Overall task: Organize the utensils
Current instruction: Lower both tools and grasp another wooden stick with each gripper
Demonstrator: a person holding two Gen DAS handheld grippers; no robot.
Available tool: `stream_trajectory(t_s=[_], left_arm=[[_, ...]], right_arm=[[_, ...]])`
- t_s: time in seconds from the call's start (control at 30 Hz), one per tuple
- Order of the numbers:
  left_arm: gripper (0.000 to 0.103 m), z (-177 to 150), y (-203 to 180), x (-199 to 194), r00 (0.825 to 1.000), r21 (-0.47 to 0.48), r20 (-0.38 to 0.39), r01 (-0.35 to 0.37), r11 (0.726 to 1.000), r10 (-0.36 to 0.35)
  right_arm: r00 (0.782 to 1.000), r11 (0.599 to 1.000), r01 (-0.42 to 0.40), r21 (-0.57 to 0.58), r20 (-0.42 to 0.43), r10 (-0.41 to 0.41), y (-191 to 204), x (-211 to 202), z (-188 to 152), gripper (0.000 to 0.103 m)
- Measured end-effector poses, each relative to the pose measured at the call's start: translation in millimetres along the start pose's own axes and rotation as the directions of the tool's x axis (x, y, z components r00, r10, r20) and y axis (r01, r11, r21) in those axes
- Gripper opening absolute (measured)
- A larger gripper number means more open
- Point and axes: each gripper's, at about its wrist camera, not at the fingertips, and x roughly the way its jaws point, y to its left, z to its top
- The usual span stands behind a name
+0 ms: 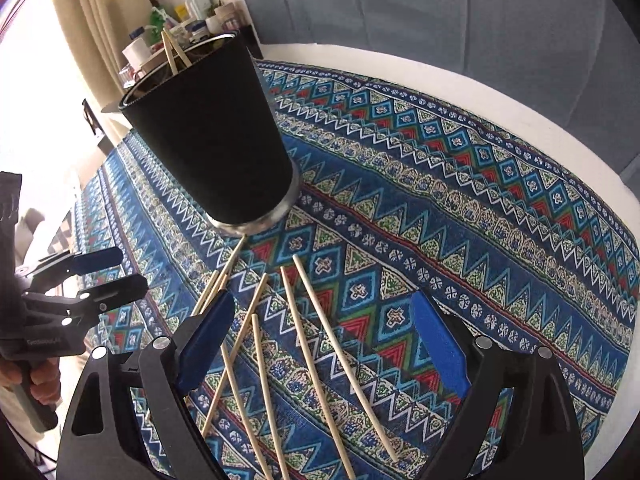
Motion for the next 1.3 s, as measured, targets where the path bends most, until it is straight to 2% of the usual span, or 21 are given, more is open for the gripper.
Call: stream_trajectory(t_s=[0.13, 0.67, 1.0, 1.3], left_arm=[[0.077, -7.5, 4.0, 13.5, 0.999, -0.007, -0.051, -0.017, 1.000, 0.016], [0.077, -22.2, 9.9, 46.6, 0.983, 0.004, -0.172, -0.066, 0.998, 0.065], [0.077, -23.8, -1.2, 54.4, 0.977, 0.061, -0.179, -0.106, 0.993, 0.115], [0.081, -26.2, -19.8, 65.0, 0.959, 0.116, -0.191, -0.188, 0.975, 0.207]], right_arm=[[0.999, 1.000, 0.018, -0.006, -0.044, -0.018, -3.0, 10.6, -8.5, 0.085], [0.986, 0.999, 0.032, -0.020, -0.164, -0.034, -16.4, 39.5, -31.1, 0.085], [0.983, 0.998, 0.052, -0.021, -0.177, -0.055, -25.9, 48.5, -40.2, 0.085], [0.969, 0.987, 0.139, -0.082, -0.193, -0.152, -30.8, 53.9, -47.4, 0.085]])
